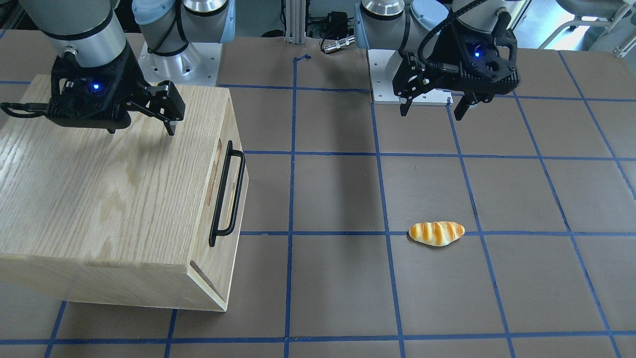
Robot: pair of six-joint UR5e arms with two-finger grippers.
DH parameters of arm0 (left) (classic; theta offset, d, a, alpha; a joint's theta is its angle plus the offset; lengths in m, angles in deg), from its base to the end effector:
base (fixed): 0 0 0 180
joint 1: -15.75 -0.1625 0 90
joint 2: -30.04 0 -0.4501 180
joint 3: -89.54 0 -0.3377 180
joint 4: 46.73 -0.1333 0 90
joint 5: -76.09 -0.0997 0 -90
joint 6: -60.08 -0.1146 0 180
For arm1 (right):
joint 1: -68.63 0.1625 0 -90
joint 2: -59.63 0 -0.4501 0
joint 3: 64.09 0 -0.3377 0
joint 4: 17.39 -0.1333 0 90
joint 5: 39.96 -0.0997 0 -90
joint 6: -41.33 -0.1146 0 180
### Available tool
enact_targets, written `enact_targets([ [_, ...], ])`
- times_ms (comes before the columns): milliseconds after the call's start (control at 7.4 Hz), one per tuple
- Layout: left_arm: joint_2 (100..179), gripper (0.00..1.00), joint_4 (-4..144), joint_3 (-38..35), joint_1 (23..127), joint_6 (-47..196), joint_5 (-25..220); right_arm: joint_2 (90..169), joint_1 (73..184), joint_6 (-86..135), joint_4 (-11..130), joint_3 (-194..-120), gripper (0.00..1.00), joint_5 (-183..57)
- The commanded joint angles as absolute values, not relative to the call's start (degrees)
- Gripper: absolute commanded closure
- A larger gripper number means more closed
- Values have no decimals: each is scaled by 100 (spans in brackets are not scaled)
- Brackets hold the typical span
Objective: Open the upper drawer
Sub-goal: 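Raise the left gripper and swing it toward the wooden cabinet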
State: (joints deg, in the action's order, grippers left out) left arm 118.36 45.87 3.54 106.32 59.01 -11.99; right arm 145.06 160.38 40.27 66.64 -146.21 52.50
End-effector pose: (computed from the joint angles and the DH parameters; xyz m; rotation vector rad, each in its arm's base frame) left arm -0.1414 -0.4272 0.5368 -0.0459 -3.1069 0.0838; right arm 0.1426 -0.4631 0.5117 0.0202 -3.0967 -0.0702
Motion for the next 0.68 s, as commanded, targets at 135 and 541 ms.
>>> enact_targets([
  [135, 11881, 0, 4582, 332, 10627, 5920, -1181, 14506, 16039, 4027, 6664, -14618, 0, 5250],
  [541, 11890, 0, 4582, 323, 10619, 5955, -1040, 14506, 16030, 4018, 6664, -14618, 0, 5250],
])
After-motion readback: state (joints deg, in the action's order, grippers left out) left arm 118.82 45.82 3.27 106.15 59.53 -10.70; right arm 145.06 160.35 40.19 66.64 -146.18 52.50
